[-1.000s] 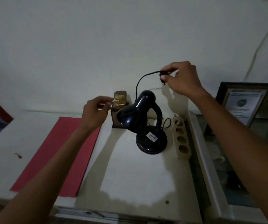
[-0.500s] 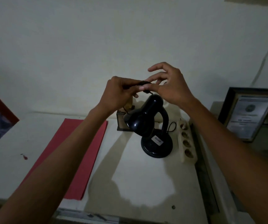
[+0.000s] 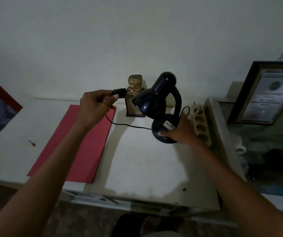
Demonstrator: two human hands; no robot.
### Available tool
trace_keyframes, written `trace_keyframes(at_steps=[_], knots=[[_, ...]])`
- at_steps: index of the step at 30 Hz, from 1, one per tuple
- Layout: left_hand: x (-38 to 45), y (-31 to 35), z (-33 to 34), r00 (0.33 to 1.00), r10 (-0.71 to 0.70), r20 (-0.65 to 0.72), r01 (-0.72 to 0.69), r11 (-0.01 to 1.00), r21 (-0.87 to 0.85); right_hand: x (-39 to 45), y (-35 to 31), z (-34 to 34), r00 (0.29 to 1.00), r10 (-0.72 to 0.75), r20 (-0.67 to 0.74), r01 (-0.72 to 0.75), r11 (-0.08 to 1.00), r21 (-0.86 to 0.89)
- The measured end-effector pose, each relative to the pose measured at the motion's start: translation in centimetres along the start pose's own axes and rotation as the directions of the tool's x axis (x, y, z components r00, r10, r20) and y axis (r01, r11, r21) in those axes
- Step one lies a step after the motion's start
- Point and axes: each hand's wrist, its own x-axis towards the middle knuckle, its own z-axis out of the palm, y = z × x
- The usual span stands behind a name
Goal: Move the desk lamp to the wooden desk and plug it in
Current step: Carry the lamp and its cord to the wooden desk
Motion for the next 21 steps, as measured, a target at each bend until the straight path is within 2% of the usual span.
trace_keyframes(at_steps=[2,5,7,15,21], knots=[[-1.1,-0.8,-0.2,1.000,-0.010,-0.027,0.010,1.000,-0.008,0.4,0.0,1.5,0.999,-0.042,-0.028,0.039,0.995,-0.090],[-2.5,-1.4,-1.1,0.995,-0.026,-0.098,0.024,0.999,-0.023,0.7,0.2,2.8,0.995,-0.039,-0.091,0.019,0.977,-0.214],[-3.3,-1.7,-1.9,0.991,-0.042,-0.131,0.040,0.999,-0.019,0.8,0.5,3.1,0.989,-0.064,-0.133,0.033,0.974,-0.223],[-5.3,-1.9,-1.4,0.991,-0.068,-0.116,0.072,0.997,0.034,0.6,1.2,4.0,0.967,-0.093,-0.239,0.041,0.976,-0.212],[-6.3,-2.1,-0.6,0.997,-0.056,-0.059,0.062,0.994,0.095,-0.3,0.7,4.4,0.957,-0.096,-0.275,0.035,0.975,-0.218]])
